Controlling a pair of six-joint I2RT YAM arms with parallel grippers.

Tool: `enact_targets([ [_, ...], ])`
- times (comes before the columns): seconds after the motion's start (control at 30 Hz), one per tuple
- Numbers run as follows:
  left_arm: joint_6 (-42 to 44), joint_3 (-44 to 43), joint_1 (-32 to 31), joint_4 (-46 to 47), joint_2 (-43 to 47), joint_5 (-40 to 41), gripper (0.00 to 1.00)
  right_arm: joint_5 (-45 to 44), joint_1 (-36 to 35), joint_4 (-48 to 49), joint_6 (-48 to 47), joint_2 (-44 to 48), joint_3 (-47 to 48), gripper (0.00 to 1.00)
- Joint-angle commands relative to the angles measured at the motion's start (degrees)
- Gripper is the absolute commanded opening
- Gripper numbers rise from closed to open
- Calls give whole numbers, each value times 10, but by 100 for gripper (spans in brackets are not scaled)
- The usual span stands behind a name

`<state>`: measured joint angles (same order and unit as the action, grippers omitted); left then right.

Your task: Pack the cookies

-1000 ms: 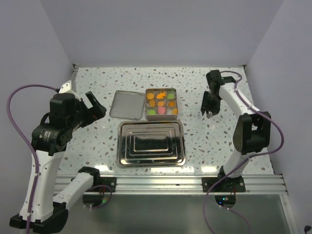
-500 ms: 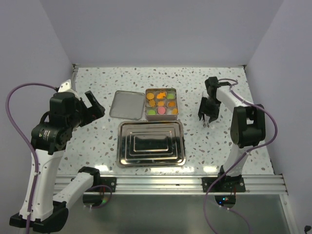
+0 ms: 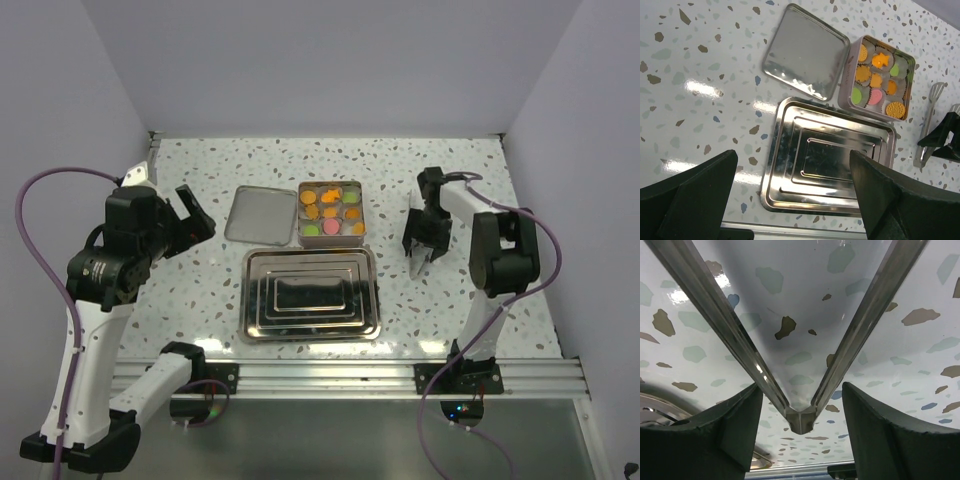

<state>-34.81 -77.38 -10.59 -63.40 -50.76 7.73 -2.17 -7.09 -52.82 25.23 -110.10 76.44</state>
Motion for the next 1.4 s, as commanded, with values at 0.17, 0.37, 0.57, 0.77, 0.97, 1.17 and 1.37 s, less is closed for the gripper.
enact_targets([
  [0.17, 5, -2, -2, 23, 1, -2, 100, -17, 2, 0, -6, 0, 6, 71],
  [0.37, 3, -2, -2, 27, -2, -3, 100, -18, 0, -40, -6, 54, 63, 75],
  [0.57, 0, 9, -2, 49, 0, 2, 100, 80, -25, -14, -9, 171, 78, 89],
  [0.77, -12, 29, -2, 78, 2, 11, 100, 98, -143, 27, 7, 281, 60, 98],
  [0.97, -30, 75, -2, 146, 31, 39, 100, 110, -226, 99, 38, 430, -5, 99],
  [1.17, -12, 161, -2, 231, 64, 132, 100, 134, -230, 120, 17, 558, -53, 99],
  [1.37, 38, 264, -2, 352, 87, 200, 100, 120, -230, 65, -6, 607, -38, 99],
])
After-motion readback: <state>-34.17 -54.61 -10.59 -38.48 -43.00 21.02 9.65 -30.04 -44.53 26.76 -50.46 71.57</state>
